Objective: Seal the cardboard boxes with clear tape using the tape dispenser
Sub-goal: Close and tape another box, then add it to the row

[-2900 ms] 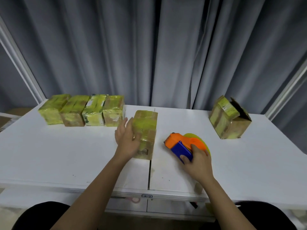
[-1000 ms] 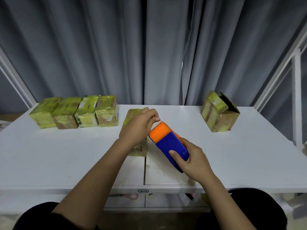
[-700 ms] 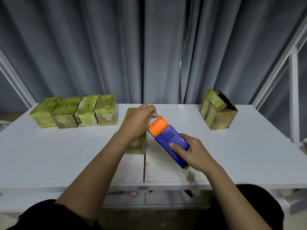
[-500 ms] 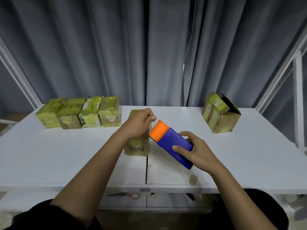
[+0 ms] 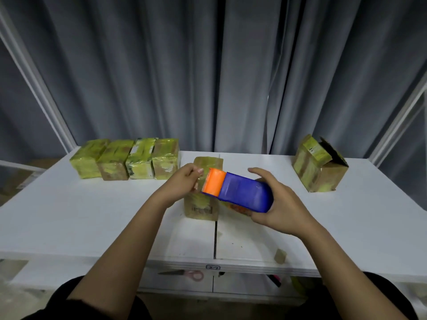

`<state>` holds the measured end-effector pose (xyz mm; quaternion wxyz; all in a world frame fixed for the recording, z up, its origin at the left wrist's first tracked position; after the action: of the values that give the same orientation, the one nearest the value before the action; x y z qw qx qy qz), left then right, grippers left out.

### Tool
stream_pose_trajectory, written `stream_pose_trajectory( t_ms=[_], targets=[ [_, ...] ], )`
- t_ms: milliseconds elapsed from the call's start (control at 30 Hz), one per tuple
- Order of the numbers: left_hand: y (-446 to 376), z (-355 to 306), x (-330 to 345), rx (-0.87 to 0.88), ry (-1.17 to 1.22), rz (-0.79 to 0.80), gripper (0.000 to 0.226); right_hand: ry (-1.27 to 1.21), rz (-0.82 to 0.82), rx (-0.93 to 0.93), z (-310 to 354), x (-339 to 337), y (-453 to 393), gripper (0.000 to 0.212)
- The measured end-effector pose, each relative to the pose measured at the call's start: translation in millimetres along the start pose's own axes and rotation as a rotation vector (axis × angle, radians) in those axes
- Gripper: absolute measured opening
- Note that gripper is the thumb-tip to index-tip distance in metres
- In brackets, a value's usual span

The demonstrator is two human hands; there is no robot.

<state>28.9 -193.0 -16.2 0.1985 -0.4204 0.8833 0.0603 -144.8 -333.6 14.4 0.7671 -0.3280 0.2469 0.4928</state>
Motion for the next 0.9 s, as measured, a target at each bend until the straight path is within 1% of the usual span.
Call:
stream_pose_trajectory(
  t_ms=[100, 167, 200, 267, 333, 433, 500, 600, 667, 700, 733, 800, 867, 900],
  targets=[
    [-2, 5, -1, -0.042, 0.073, 0.019, 0.022, -0.34, -0.092, -0.032, 10, -8, 1, 0.088],
    [-1, 9, 0, -0.064, 0.055, 0.041, 0.023, -0.449, -0.182, -0.068, 13, -14, 1, 0.08],
    [0, 10, 0, -0.074, 0.056, 0.043, 0.024, -0.449, -0.214, -0.088, 14, -16, 3, 0.075],
    [1, 12, -1, -0.093, 0.112, 0.035, 0.025, -0.333, -0.199, -0.153, 21, -14, 4, 0.062],
    [1, 11, -4, -0.086, 0.148, 0.048, 0.025, -0.165, -0.101, -0.199, 28, -2, 2, 0.055],
    [1, 11, -8, -0.069, 0.063, 0.061, 0.023, -0.085, 0.023, -0.187, 29, 11, -1, 0.051],
    [0, 12, -12, -0.063, 0.06, 0.042, 0.023, -0.052, 0.095, -0.183, 31, 16, -2, 0.057],
    [-3, 9, -19, -0.05, 0.053, 0.014, 0.021, 0.181, 0.22, -0.22, 35, 29, 0, 0.075],
    [-4, 5, -23, -0.039, 0.048, 0.004, 0.021, 0.327, 0.24, -0.264, 37, 35, -1, 0.084],
    [-5, 4, -25, -0.034, 0.05, -0.001, 0.021, 0.333, 0.224, -0.261, 37, 34, -2, 0.089],
    [-5, 4, -25, -0.032, 0.056, -0.002, 0.021, 0.284, 0.199, -0.227, 35, 30, -5, 0.092],
    [-4, 4, -27, -0.033, 0.058, -0.008, 0.021, 0.058, 0.139, -0.113, 28, 18, -9, 0.095],
    [-4, 5, -30, -0.038, 0.053, -0.025, 0.021, -0.175, 0.094, -0.031, 21, 10, -9, 0.091],
    [-3, 4, -31, -0.037, 0.065, -0.033, 0.021, -0.241, 0.083, -0.021, 19, 9, -8, 0.089]
  ],
)
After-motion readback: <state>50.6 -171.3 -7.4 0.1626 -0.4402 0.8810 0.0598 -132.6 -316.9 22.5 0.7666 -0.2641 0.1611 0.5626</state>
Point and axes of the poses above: each hand's wrist, its own y-axis away from the middle knuckle, its own x-axis out of the palm, z = x × y, the point moved 10 cm from there along -y, towards the middle knuckle, and after that the axes turned 4 degrees about x, right-handed, at the moved point
